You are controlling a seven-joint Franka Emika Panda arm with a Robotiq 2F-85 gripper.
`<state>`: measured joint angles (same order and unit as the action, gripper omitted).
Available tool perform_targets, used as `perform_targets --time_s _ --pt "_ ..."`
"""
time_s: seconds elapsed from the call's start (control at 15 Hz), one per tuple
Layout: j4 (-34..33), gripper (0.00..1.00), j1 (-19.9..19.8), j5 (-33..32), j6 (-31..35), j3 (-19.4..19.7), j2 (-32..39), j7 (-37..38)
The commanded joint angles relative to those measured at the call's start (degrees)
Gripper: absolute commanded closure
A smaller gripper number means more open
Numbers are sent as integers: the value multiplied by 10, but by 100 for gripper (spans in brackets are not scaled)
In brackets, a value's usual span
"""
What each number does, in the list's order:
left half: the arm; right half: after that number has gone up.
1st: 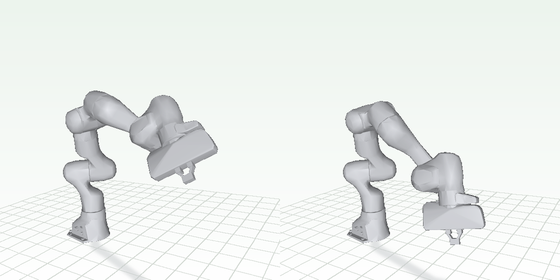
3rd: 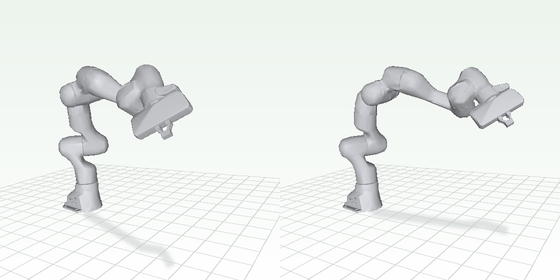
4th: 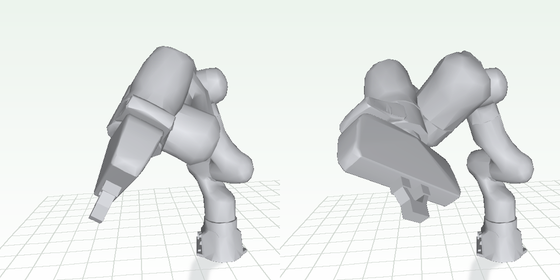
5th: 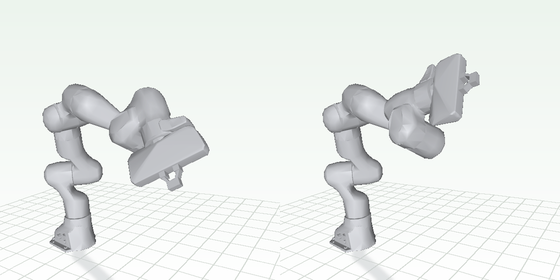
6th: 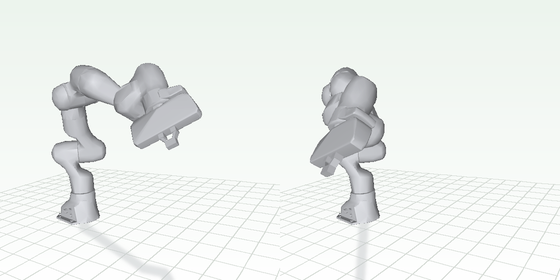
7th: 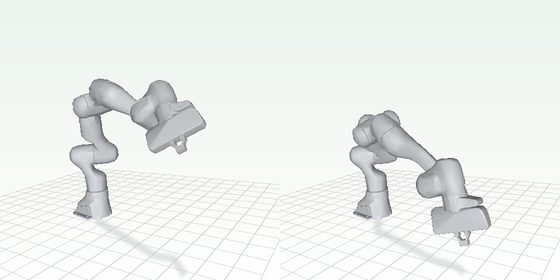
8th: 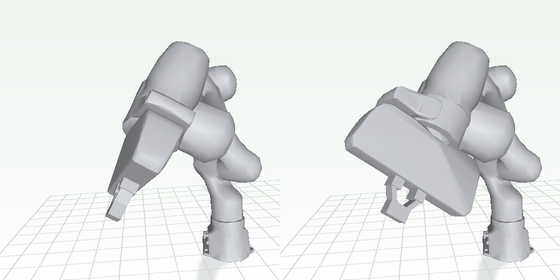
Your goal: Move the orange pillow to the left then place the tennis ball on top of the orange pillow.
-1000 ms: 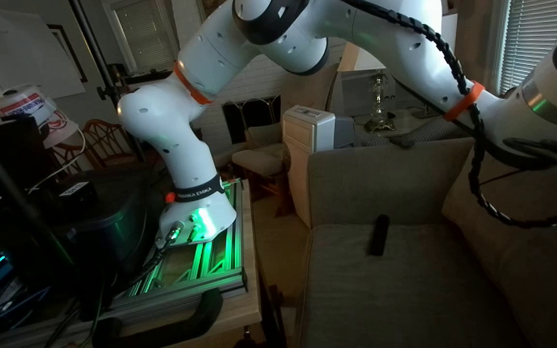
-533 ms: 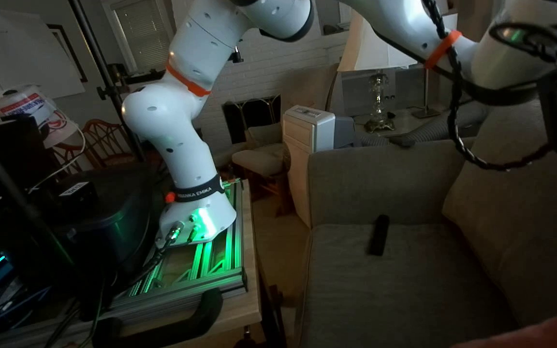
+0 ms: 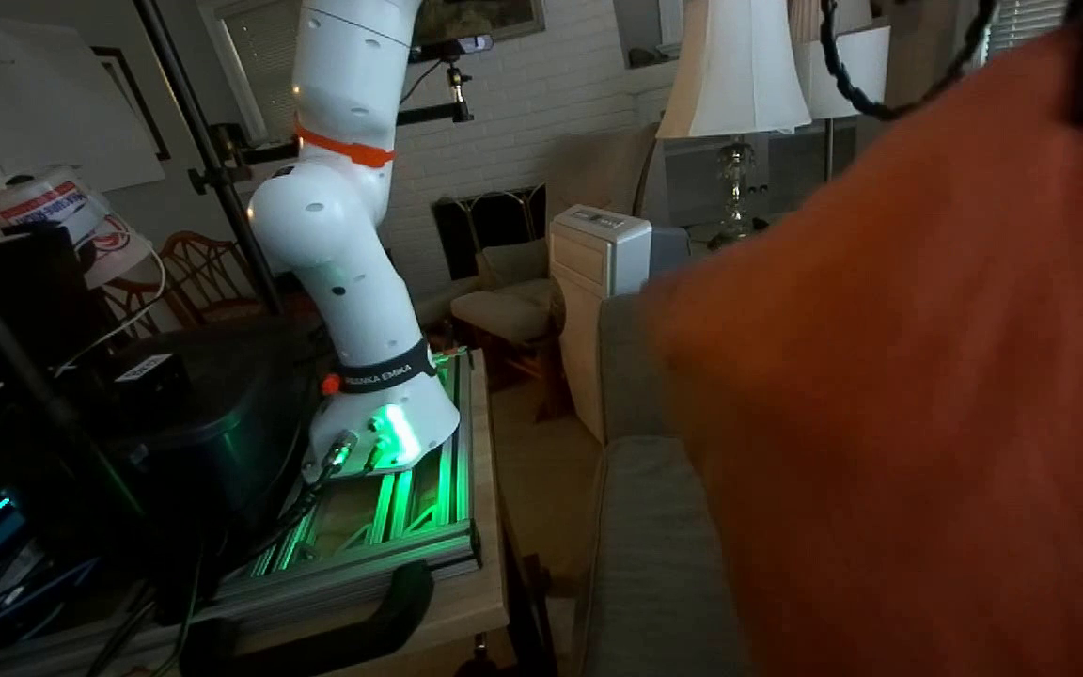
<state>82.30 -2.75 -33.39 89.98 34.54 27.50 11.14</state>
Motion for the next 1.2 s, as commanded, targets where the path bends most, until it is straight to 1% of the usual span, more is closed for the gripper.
perform_targets --time_s 0.0,0.07,0.13,0.2,0.27,0.4,0.6,0.67,0.93,1.13 --pt "-25 97 36 9 -161 -7 -57 -95" --pt "-44 97 -1 0 -210 -66 -66 -106" --pt "-65 97 -13 11 -253 -86 -60 -109" --pt "-40 88 -29 -12 -202 -104 -66 -70" --pt "-50 88 -33 -8 -232 -120 -70 -75" --pt "-56 88 -38 -6 -245 -131 -71 -81" --pt "-56 88 -45 -5 -245 -130 -67 -86" --pt "-56 97 -46 -5 -245 -130 -66 -86" --pt "-6 97 -58 -2 -237 -175 -84 -81" --pt "57 97 -60 -9 -206 -202 -100 -85"
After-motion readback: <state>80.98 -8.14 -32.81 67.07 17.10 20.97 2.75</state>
